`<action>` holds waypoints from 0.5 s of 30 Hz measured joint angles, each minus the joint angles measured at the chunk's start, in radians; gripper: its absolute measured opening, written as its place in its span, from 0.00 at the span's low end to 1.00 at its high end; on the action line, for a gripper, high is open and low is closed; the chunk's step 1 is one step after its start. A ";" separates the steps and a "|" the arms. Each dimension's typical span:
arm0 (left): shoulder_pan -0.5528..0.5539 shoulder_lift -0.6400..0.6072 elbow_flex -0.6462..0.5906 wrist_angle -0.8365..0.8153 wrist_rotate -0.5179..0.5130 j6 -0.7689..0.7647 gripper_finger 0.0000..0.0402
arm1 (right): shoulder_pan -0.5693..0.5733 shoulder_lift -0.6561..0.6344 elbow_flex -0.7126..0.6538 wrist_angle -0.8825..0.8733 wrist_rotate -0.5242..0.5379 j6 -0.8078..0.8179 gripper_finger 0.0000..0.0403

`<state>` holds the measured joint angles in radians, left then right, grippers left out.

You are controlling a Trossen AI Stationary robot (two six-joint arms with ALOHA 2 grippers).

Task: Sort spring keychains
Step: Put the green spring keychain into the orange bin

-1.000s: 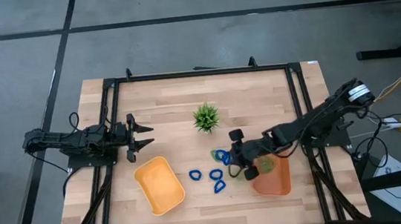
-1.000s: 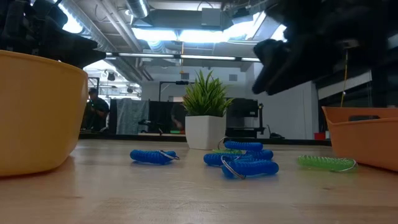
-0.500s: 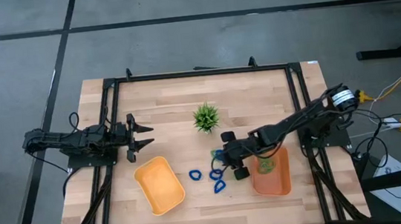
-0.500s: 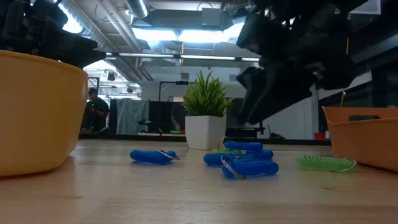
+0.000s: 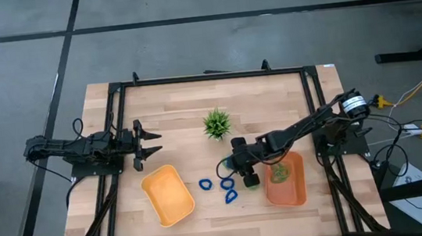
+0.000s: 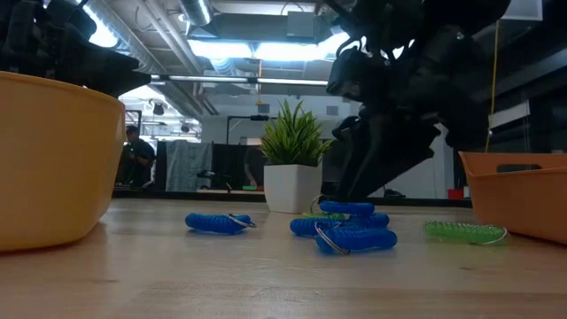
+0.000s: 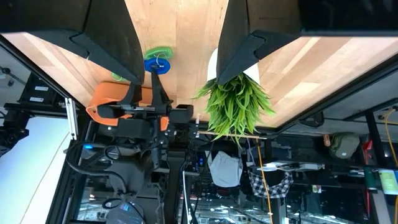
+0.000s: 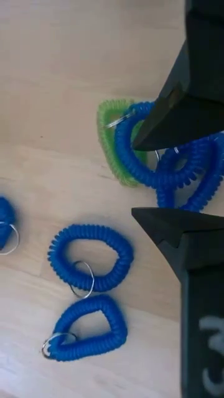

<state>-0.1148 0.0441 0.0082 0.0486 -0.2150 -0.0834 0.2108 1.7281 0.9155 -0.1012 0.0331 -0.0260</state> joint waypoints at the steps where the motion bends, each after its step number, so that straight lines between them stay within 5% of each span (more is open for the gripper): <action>1: 0.000 0.000 0.000 0.000 0.000 0.000 0.49 | 0.000 0.000 0.000 0.001 0.000 -0.001 0.39; 15: 0.000 0.000 0.000 0.000 0.000 0.000 0.49 | 0.074 0.000 0.000 0.052 -0.026 -0.130 0.39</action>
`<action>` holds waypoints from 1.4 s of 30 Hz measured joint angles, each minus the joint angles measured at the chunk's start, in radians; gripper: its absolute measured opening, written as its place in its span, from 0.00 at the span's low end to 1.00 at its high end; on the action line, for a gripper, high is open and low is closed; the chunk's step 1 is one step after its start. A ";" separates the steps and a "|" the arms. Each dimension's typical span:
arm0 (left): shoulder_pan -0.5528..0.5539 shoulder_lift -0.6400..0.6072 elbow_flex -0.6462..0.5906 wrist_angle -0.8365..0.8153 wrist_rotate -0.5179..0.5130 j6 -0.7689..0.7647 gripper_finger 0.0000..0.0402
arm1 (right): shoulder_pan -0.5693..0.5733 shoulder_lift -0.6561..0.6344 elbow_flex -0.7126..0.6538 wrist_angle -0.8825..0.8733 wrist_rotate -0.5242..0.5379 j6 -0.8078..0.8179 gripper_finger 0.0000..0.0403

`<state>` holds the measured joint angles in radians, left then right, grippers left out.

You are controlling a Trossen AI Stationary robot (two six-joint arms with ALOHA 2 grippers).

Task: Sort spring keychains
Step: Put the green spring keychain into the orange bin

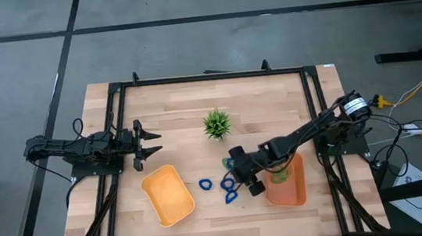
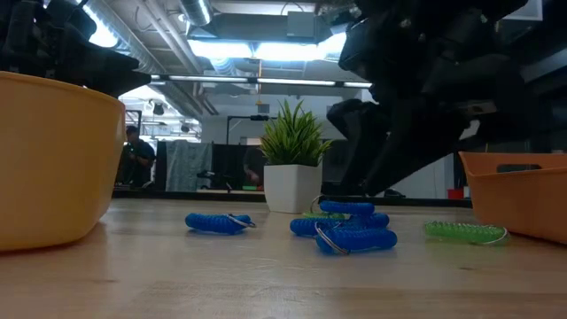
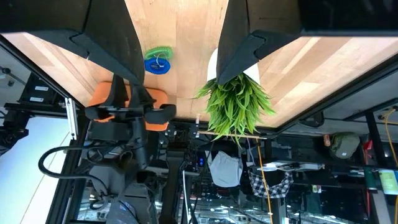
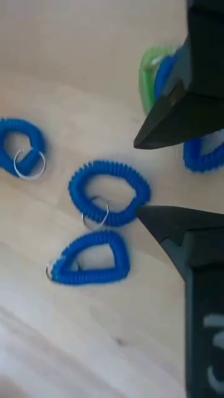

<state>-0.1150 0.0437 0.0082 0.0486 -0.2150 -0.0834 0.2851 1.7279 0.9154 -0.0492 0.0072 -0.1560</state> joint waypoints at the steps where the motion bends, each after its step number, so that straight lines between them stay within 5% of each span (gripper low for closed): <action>1: 0.000 0.000 0.000 0.000 0.000 0.000 0.49 | 0.000 0.000 0.000 0.000 -0.021 0.012 0.39; 15: 0.000 0.000 0.000 0.000 0.000 0.000 0.49 | -0.104 0.059 -0.001 -0.002 -0.047 0.179 0.39; 35: 0.000 0.000 0.000 0.000 0.000 0.000 0.49 | -0.098 0.027 -0.001 -0.061 0.323 0.068 0.39; 42: 0.000 0.000 0.000 0.000 0.000 0.000 0.49 | -0.070 -0.075 -0.001 -0.196 0.342 0.081 0.39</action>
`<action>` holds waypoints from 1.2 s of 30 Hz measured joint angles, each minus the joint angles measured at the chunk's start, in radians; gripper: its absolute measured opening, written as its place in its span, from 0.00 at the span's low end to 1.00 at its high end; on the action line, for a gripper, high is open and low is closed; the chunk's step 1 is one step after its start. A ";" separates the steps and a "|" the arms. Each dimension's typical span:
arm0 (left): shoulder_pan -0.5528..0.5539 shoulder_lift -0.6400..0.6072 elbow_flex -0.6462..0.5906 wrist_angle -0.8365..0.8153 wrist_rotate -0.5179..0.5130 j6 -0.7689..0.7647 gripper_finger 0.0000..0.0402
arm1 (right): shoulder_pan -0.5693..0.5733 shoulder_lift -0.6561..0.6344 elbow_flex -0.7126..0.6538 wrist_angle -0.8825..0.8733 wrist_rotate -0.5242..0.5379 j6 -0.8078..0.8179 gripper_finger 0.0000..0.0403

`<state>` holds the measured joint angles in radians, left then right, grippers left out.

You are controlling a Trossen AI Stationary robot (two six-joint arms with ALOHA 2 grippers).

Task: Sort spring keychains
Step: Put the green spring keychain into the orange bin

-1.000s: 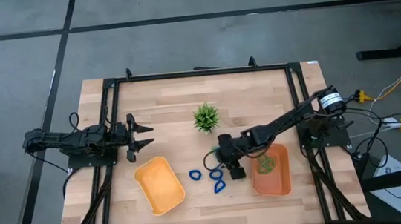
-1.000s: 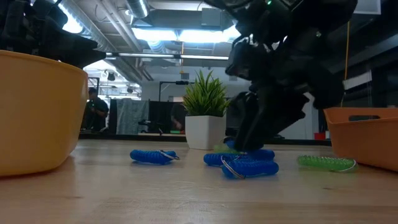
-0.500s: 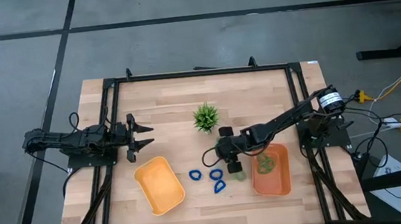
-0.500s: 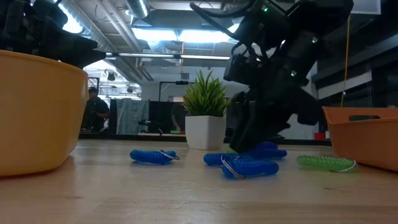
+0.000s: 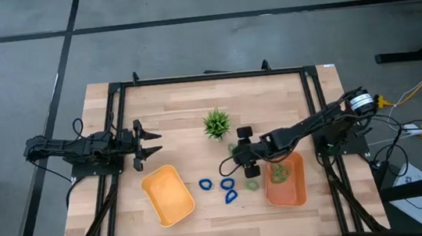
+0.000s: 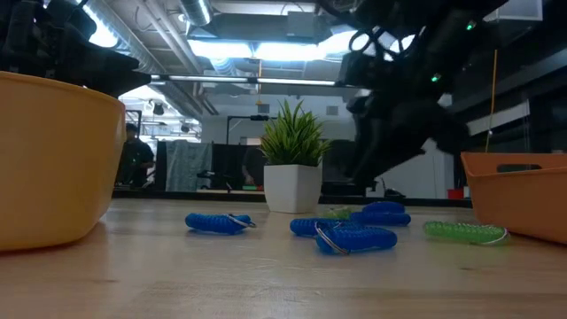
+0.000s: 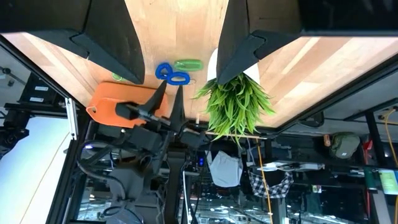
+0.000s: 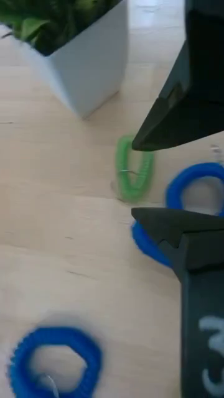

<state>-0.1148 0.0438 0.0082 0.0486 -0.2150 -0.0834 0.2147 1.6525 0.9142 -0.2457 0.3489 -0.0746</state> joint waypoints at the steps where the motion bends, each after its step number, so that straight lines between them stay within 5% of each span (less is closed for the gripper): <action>1: 0.000 0.000 0.000 0.000 0.000 0.000 0.49 | 0.001 -0.007 0.000 -0.020 0.000 0.007 0.39; 20: 0.000 0.000 0.000 0.000 0.000 0.000 0.49 | -0.052 0.063 -0.005 0.069 -0.012 0.075 0.39; 26: 0.000 0.000 0.000 0.000 0.000 0.000 0.49 | -0.070 0.088 -0.005 0.087 -0.119 0.106 0.39; 36: 0.000 0.000 0.000 0.000 0.000 0.000 0.49 | -0.091 0.145 -0.005 0.142 -0.145 0.090 0.39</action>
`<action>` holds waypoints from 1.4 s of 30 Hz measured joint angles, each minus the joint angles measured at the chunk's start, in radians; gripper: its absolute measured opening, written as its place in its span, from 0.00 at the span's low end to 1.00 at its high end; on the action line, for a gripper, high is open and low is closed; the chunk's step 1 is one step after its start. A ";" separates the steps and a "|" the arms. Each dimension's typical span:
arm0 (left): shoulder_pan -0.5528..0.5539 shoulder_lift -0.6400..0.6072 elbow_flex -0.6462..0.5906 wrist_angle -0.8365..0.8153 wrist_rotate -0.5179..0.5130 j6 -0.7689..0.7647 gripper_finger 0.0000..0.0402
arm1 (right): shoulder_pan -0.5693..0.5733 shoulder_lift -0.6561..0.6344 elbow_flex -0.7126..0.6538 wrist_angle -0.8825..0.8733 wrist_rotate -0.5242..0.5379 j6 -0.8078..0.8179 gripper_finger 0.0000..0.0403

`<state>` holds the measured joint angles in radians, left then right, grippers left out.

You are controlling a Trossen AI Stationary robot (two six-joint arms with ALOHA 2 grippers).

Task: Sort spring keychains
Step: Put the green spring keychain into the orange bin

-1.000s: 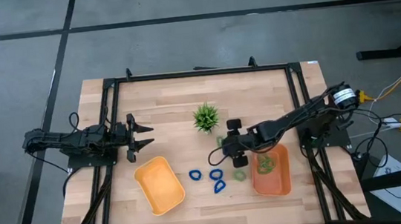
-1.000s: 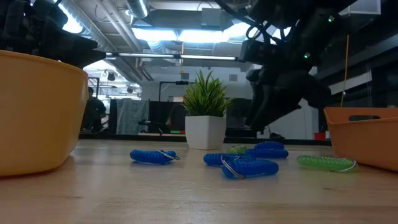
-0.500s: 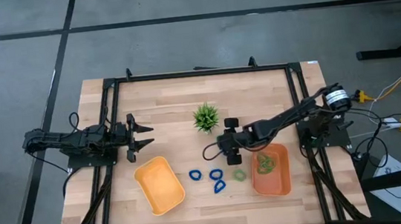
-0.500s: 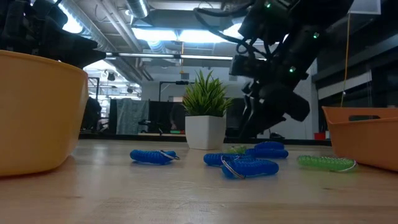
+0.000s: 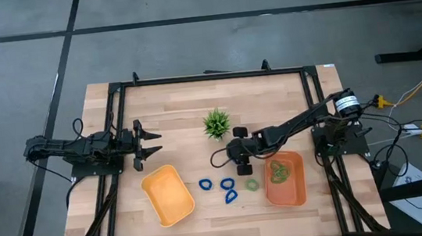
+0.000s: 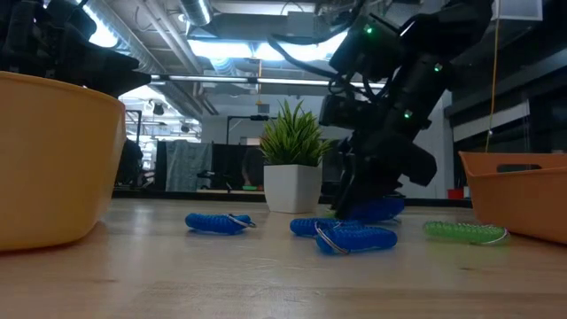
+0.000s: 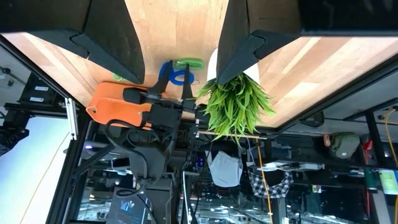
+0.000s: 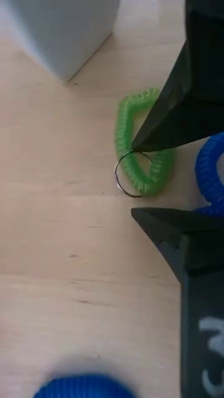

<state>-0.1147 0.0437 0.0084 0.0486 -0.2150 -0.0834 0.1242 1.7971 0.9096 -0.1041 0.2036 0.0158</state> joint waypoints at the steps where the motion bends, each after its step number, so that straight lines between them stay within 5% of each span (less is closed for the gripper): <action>1: 0.000 0.000 0.000 0.000 0.000 0.000 0.49 | 0.000 0.003 0.000 0.001 -0.006 -0.012 0.38; 14: 0.000 0.000 0.000 0.000 0.000 0.000 0.49 | 0.000 0.007 0.000 0.032 -0.095 -0.065 0.03; 33: 0.000 0.000 0.000 0.000 0.000 0.000 0.49 | 0.040 0.000 0.058 -0.095 -0.182 -0.156 0.05; 42: 0.000 0.000 0.000 0.000 0.000 0.000 0.49 | 0.117 -0.122 0.084 -0.175 -0.174 -0.135 0.03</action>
<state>-0.1146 0.0441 0.0082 0.0483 -0.2150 -0.0834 0.2407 1.6750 0.9939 -0.2787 0.0296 -0.1191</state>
